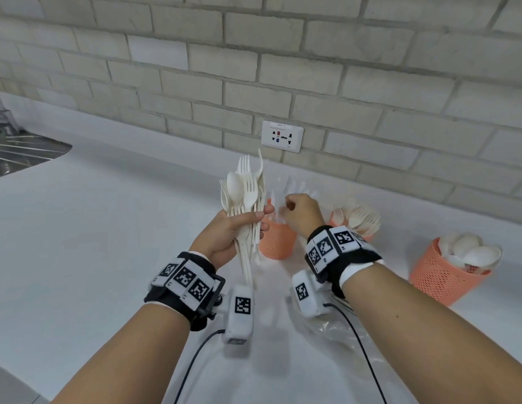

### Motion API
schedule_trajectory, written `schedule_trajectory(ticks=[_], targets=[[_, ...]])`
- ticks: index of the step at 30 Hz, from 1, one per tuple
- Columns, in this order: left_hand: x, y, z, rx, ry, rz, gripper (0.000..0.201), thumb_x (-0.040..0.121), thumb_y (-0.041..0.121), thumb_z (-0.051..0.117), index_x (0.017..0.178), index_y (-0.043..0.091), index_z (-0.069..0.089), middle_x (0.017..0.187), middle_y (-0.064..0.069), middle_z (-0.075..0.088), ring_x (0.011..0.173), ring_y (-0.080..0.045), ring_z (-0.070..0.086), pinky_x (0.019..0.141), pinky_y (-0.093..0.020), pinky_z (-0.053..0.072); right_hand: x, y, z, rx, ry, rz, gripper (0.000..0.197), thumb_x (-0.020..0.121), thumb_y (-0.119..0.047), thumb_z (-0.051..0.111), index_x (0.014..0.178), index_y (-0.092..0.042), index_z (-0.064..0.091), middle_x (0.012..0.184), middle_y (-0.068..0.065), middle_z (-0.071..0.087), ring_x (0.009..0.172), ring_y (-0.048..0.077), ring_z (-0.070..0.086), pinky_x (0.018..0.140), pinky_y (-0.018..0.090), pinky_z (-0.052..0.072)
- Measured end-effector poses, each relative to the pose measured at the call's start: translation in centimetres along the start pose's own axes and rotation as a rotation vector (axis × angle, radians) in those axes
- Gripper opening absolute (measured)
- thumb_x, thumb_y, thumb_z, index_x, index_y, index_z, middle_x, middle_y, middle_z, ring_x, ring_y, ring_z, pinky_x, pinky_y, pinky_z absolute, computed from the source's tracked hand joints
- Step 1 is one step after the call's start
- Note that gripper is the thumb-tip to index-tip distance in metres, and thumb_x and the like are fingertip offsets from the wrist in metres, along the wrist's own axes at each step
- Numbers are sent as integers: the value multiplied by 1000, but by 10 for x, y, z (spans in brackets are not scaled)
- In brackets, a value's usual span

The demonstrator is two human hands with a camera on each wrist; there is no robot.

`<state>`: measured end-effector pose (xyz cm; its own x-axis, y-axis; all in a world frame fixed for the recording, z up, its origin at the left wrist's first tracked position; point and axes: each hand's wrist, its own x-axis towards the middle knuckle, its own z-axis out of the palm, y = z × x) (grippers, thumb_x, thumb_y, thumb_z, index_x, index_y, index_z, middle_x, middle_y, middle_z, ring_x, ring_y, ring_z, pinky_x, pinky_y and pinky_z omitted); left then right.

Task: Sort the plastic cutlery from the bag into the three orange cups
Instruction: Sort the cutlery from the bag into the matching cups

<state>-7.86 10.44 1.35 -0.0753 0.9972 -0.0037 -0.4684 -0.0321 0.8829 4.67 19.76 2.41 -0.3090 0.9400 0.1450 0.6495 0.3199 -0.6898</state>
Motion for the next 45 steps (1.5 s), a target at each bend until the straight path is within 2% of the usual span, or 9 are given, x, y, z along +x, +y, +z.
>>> schedule_trajectory(ticks=[3, 6, 9, 15, 25, 33, 38, 41, 45], targets=[[0, 0, 1, -35, -11, -2, 16, 84, 1, 55, 96, 9, 63, 88, -3, 72, 57, -10, 62, 52, -21, 52, -3, -10, -7, 47, 133, -66, 39, 86, 0, 52, 125, -3, 48, 124, 14, 43, 108, 26, 49, 97, 27, 42], [2, 1, 3, -66, -7, 5, 16, 86, 2, 53, 99, 7, 61, 84, -3, 72, 55, -10, 62, 54, -19, 52, -16, -32, -20, 221, 260, -228, 19, 93, -16, 51, 105, -5, 61, 106, 10, 53, 86, 14, 51, 77, 19, 44], [3, 1, 9, -67, -33, 20, 19, 89, 3, 49, 103, 7, 61, 78, -3, 73, 53, -9, 63, 53, -20, 53, -23, -41, -21, 282, 2, -161, 33, 87, -35, 61, 98, -3, 65, 88, 9, 67, 79, 16, 65, 77, 28, 51], [0, 0, 18, -110, -87, 8, 23, 86, 2, 50, 107, 4, 58, 74, -5, 72, 64, -14, 69, 57, -24, 55, -31, -38, -25, 416, -80, -87, 17, 85, -7, 56, 72, -16, 59, 65, -1, 58, 60, 14, 57, 61, 27, 48], [-4, 2, 34, 111, -47, 30, 18, 86, -2, 54, 100, 6, 63, 77, -10, 70, 67, -21, 69, 61, -30, 58, -42, -30, -25, 530, 165, -97, 23, 97, -21, 42, 105, -5, 57, 86, 7, 62, 80, 22, 61, 74, 38, 51], [-14, 2, 46, 185, -146, -48, 15, 85, -2, 57, 92, 8, 66, 77, -12, 66, 64, -23, 63, 57, -31, 57, -64, -26, -44, 608, 268, -217, 16, 87, -26, 62, 101, -27, 56, 51, -12, 44, 54, 14, 48, 60, 33, 47], [-21, -4, 62, 245, -170, -23, 13, 87, -2, 54, 93, 7, 61, 75, -9, 66, 65, -20, 65, 62, -32, 56, -78, -20, -57, 598, 247, -227, 10, 90, -22, 57, 88, -31, 59, 85, -1, 68, 82, 22, 66, 80, 40, 55], [-25, -7, 73, 277, -194, -9, 17, 88, -3, 51, 99, 6, 60, 72, -6, 71, 67, -20, 69, 68, -34, 57, -86, -15, -70, 626, 204, -174, 13, 96, -22, 48, 88, -28, 55, 68, -9, 58, 55, -3, 58, 55, 21, 49], [-29, -14, 86, 270, -202, -22, 17, 89, -4, 48, 97, 5, 60, 70, -4, 71, 63, -17, 69, 60, -29, 58, -96, -9, -79, 647, 147, -164, 20, 95, -23, 49, 102, -5, 57, 67, 0, 55, 41, -1, 49, 40, 17, 40]])
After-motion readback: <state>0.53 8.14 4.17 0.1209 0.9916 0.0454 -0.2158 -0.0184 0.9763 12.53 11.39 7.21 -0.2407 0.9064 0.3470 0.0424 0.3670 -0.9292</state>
